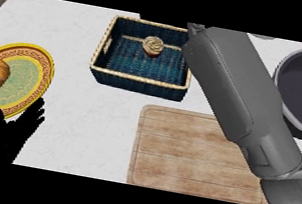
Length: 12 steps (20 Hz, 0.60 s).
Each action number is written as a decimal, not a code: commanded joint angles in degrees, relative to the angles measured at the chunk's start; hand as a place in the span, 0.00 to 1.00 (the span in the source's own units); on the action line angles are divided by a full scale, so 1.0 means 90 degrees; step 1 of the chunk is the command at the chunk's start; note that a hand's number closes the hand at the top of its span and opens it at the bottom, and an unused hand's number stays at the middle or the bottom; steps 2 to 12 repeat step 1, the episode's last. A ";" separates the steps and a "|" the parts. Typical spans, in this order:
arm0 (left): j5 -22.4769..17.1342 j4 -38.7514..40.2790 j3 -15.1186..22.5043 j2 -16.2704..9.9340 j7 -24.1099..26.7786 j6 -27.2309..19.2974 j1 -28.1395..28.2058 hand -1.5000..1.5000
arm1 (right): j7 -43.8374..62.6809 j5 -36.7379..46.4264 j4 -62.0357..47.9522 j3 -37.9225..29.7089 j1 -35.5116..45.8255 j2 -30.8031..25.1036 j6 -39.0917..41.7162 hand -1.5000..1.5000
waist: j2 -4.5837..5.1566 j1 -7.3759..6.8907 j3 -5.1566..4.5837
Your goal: Pick the cupcake from the cutting board and place it in the basket
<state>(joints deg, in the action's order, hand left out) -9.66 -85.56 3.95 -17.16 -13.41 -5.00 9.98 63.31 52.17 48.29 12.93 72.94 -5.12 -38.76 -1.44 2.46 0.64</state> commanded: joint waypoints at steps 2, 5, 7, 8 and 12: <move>0.0040 0.0291 0.0011 0.0101 -0.0216 -0.0118 0.0084 0.50 | 0.0772 0.0060 0.1037 -0.0157 -0.0772 -0.0396 0.0200 0.00 | -0.0002 0.0205 -0.0062; 0.0040 0.0291 0.0011 0.0101 -0.0216 -0.0118 0.0084 0.50 | 0.0772 0.0060 0.1037 -0.0157 -0.0772 -0.0396 0.0200 0.00 | -0.0002 0.0205 -0.0062; 0.0040 0.0291 0.0011 0.0101 -0.0216 -0.0118 0.0084 0.50 | 0.0772 0.0060 0.1037 -0.0157 -0.0772 -0.0396 0.0200 0.00 | -0.0002 0.0205 -0.0062; 0.0040 0.0291 0.0011 0.0101 -0.0216 -0.0118 0.0084 0.50 | 0.0772 0.0060 0.1037 -0.0157 -0.0772 -0.0396 0.0200 0.00 | -0.0002 0.0205 -0.0062; 0.0040 0.0291 0.0011 0.0101 -0.0216 -0.0118 0.0084 0.50 | 0.0772 0.0060 0.1037 -0.0157 -0.0772 -0.0396 0.0200 0.00 | -0.0002 0.0205 -0.0062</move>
